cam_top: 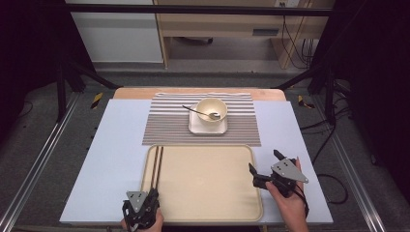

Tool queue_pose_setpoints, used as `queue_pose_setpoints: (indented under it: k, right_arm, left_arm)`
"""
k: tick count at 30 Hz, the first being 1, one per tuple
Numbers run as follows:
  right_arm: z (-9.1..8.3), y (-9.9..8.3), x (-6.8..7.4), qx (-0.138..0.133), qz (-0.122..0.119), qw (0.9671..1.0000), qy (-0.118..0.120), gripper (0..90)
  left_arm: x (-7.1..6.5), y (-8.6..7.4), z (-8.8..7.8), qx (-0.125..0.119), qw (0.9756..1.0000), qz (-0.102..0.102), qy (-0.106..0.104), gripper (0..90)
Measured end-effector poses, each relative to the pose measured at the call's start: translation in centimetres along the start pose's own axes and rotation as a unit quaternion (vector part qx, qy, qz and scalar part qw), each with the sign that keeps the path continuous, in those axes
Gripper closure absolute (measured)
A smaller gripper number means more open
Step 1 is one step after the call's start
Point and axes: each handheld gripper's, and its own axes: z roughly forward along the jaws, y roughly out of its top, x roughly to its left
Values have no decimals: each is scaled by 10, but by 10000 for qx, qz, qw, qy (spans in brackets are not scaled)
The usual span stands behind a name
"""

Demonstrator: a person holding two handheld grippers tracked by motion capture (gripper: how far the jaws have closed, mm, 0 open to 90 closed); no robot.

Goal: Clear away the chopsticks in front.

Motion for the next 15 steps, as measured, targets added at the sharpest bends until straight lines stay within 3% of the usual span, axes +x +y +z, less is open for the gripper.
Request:
queue_pose_setpoints:
  k: [15]
  right_arm:
    - [0, 0, 0, -2, -6, 10000, 1, 45]
  left_arm:
    - [-3, 4, -2, -129, 9998, 124, -5, 818]
